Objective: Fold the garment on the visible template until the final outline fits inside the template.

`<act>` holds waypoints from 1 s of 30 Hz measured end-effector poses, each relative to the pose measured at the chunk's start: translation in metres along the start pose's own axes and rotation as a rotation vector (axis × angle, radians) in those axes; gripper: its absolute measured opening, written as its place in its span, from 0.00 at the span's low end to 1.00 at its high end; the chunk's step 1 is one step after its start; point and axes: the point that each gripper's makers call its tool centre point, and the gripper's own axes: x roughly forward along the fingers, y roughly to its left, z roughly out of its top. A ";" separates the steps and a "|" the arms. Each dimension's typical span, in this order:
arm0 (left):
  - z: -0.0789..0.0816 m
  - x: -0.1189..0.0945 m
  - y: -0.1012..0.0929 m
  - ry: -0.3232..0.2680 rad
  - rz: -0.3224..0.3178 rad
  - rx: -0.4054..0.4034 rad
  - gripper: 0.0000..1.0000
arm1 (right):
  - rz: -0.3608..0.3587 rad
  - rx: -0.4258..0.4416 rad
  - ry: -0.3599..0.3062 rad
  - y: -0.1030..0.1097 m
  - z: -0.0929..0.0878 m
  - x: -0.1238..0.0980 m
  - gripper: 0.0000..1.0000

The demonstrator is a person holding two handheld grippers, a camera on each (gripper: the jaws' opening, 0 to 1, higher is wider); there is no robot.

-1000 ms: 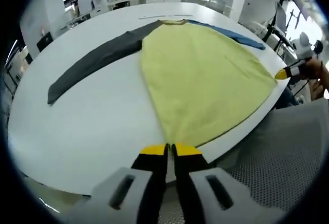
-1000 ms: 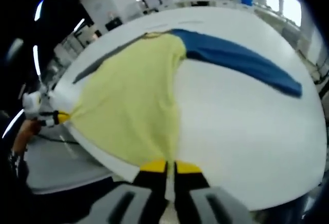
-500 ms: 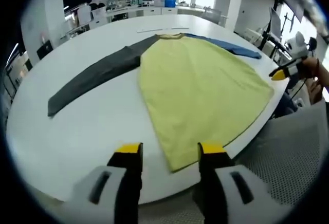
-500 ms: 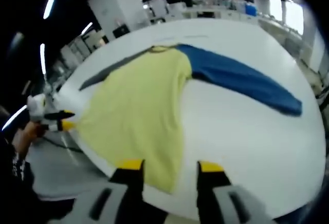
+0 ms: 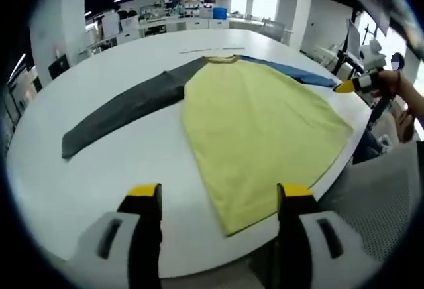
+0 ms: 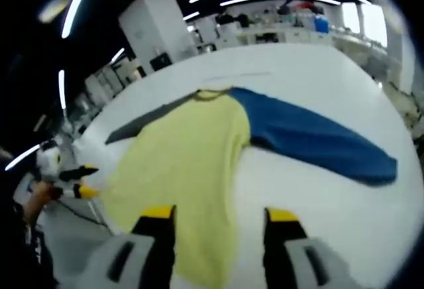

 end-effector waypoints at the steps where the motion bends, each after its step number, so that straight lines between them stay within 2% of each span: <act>1: 0.001 0.000 0.000 -0.003 0.000 0.001 0.74 | -0.001 0.003 -0.002 -0.003 0.004 0.004 0.49; 9: 0.006 0.004 0.005 -0.020 0.000 0.006 0.82 | -0.014 0.011 -0.038 -0.013 0.034 0.028 0.44; 18: 0.020 0.010 0.015 -0.042 -0.006 -0.024 0.84 | -0.031 0.025 -0.048 -0.014 0.044 0.046 0.38; 22: 0.030 0.013 0.017 -0.063 -0.007 -0.032 0.82 | -0.047 0.045 -0.045 -0.017 0.045 0.054 0.32; 30: 0.057 0.028 0.026 -0.119 -0.001 -0.068 0.68 | -0.074 0.067 -0.054 -0.019 0.048 0.069 0.23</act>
